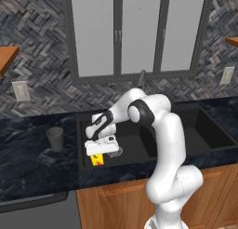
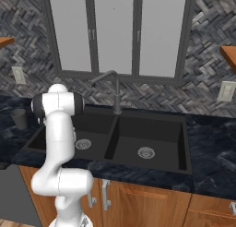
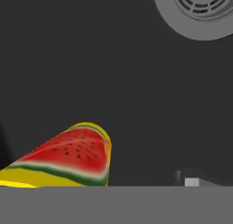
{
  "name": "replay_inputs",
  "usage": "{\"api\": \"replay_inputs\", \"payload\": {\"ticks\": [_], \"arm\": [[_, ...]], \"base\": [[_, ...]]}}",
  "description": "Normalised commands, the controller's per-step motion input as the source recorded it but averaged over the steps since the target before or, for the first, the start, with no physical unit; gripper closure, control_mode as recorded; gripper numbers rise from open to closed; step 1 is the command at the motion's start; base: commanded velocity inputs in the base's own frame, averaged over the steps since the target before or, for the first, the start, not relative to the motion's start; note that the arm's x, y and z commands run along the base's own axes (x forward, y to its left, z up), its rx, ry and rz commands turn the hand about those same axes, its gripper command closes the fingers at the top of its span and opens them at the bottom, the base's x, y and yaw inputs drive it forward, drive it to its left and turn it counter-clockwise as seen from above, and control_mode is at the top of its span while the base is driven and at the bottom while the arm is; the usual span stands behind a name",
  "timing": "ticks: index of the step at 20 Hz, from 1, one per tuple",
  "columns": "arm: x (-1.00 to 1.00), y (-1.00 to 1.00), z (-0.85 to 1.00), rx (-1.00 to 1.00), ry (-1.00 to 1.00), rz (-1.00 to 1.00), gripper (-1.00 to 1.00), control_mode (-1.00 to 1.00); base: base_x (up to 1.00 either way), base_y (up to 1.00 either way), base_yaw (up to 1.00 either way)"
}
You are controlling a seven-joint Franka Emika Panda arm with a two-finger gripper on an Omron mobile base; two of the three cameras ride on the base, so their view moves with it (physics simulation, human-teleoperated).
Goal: Move any existing items from the left basin to the right basin for drying. Then move the glass cup from the counter to the left basin of the sink for washing.
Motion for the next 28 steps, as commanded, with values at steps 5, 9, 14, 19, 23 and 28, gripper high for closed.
{"api": "replay_inputs", "payload": {"ticks": [5, 9, 14, 19, 23, 28], "arm": [[-0.15, 0.00, -0.11, 0.00, 0.00, 0.00, -1.00, -1.00], [-0.27, 0.00, -0.09, 0.00, 0.00, 0.00, -1.00, -1.00], [-0.39, 0.00, -0.11, 0.00, 0.00, 0.00, -1.00, -1.00], [-0.15, 0.00, -0.16, 0.00, 0.01, 0.00, 1.00, -1.00], [0.00, 0.00, -0.09, 0.00, 0.01, 0.00, 1.00, -1.00], [0.00, 0.00, 0.00, 0.00, -0.02, 0.00, 1.00, -1.00]], "base": [[0.00, 0.00, 0.00], [0.00, 0.00, 0.00], [0.00, 0.00, 0.00], [0.00, 0.00, 0.00], [0.00, 0.00, 0.00], [0.00, 0.00, 0.00]]}}
